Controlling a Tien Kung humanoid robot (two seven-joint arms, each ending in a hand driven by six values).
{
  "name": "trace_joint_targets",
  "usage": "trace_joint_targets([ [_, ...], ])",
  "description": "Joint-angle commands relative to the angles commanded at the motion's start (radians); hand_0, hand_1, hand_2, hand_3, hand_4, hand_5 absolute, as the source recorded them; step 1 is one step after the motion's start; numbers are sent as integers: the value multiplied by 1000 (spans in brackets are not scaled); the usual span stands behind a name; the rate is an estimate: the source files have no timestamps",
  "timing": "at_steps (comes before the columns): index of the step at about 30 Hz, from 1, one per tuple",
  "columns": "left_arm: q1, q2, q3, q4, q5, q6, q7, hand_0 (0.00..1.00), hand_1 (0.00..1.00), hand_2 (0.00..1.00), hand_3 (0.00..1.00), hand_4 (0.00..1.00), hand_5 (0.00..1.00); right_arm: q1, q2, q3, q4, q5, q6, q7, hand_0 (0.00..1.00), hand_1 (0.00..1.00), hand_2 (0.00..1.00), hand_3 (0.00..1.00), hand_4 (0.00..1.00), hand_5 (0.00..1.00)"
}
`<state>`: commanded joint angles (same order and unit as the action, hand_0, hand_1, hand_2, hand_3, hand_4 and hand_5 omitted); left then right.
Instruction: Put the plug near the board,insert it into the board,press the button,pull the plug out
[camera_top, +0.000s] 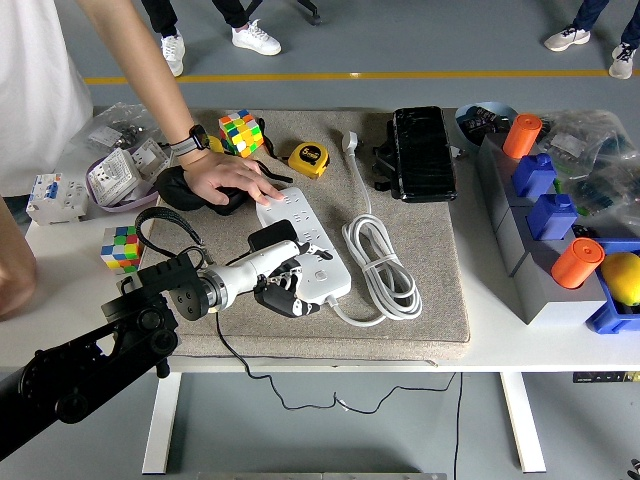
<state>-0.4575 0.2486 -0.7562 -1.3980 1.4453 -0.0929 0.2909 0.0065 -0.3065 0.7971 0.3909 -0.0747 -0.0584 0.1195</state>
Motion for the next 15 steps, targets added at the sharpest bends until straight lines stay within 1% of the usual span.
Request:
trace_joint_targets([
  [2, 7, 2, 1, 7, -35, 50, -58, 71, 109, 184, 784, 586, 2, 0, 1, 0, 0, 0, 1, 0, 583, 635, 542, 479, 738, 443],
  [3, 10, 3, 0, 9, -51, 73, -84, 161, 186, 311, 645, 773, 121, 0, 1, 0, 0, 0, 1, 0, 584, 635, 543, 479, 739, 443],
  [5, 22, 3, -3, 19, -111, 138, -152, 161, 186, 311, 645, 773, 121, -1, 1, 1, -1, 1, 1, -1, 584, 635, 543, 479, 739, 443],
  [8, 33, 3, -6, 30, -183, 205, -220, 161, 186, 311, 645, 773, 121, -2, 2, 0, -3, 1, 2, -1, 584, 635, 543, 479, 739, 443],
  [9, 37, 3, -5, 35, -215, 228, -246, 282, 426, 493, 608, 826, 225, -3, 2, -1, -3, 2, 2, -2, 584, 635, 542, 479, 739, 443],
  [11, 43, 3, -1, 41, -266, 259, -285, 282, 426, 493, 608, 826, 225, -2, 2, -1, -3, 2, 2, -2, 584, 635, 542, 479, 739, 443],
  [14, 52, 2, 4, 50, -341, 294, -339, 282, 426, 493, 608, 826, 225, -1, 2, -1, -2, 1, 2, -1, 584, 635, 542, 479, 739, 443],
  [15, 55, 1, 4, 53, -359, 303, -353, 417, 562, 554, 598, 846, 283, -1, 3, -1, -2, 1, 2, -1, 584, 635, 542, 479, 739, 443],
])
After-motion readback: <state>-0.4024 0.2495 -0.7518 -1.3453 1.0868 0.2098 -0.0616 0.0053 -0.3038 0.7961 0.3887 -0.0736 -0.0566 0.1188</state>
